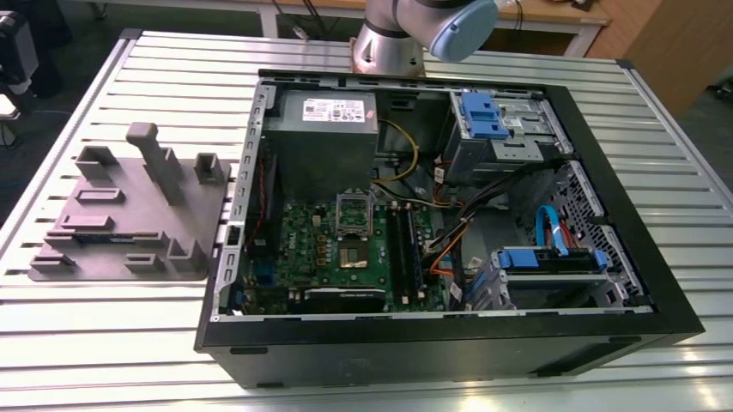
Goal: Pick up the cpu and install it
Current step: 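Pick up the cpu and move it towards the insertion slot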
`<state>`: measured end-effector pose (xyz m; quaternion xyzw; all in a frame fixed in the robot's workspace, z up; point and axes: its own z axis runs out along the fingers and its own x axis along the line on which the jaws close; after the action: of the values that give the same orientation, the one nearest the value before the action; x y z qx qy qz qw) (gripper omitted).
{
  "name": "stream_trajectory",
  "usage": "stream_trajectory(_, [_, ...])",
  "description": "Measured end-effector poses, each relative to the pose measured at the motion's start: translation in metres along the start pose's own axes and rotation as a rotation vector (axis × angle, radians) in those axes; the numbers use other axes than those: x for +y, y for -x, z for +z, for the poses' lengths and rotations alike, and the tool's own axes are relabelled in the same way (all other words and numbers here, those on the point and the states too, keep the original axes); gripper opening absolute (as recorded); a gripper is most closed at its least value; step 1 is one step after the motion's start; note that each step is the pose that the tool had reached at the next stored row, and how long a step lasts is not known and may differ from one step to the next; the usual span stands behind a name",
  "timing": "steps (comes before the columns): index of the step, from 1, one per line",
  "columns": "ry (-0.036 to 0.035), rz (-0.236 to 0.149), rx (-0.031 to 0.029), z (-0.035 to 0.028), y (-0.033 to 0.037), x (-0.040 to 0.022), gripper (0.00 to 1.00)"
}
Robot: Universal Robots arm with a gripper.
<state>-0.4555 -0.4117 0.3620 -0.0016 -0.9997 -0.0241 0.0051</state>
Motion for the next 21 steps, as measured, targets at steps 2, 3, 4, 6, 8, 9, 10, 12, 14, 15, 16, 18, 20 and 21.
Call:
stream_trajectory(2, [-0.0003, 0.0, 0.0, -0.0025, 0.0, 0.0003, 0.47])
stream_trajectory(3, [-0.0005, 0.0, 0.0, -0.0036, 0.0, 0.0004, 0.47])
stream_trajectory(4, [-0.0006, 0.0, -0.0001, -0.0046, 0.0, 0.0005, 0.47])
stream_trajectory(6, [-0.0009, 0.0, 0.0, -0.0073, -0.0001, 0.0008, 0.47])
stream_trajectory(8, [-0.0013, 0.0, 0.0, -0.0099, -0.0001, 0.0011, 0.47])
stream_trajectory(9, [-0.0014, 0.0, -0.0001, -0.0109, -0.0001, 0.0012, 0.47])
stream_trajectory(10, [-0.0016, 0.0, -0.0001, -0.0118, -0.0002, 0.0013, 0.47])
stream_trajectory(12, [-0.0023, 0.0, -0.0003, -0.0125, -0.0002, 0.0014, 0.47])
stream_trajectory(14, [-0.0028, 0.0, -0.0026, -0.0127, -0.0002, 0.0014, 0.47])
stream_trajectory(15, [-0.0028, 0.0, -0.0027, -0.0127, -0.0001, 0.0014, 0.47])
stream_trajectory(16, [-0.0028, 0.0, -0.0027, -0.0126, -0.0001, 0.0014, 0.47])
stream_trajectory(18, [-0.0027, 0.0, -0.0027, -0.0127, 0.0005, 0.0015, 0.47])
stream_trajectory(20, [-0.0028, 0.0, -0.0025, -0.0128, 0.0013, 0.0015, 0.47])
stream_trajectory(21, [-0.0027, 0.0, -0.0027, -0.0127, 0.0016, 0.0014, 0.47])
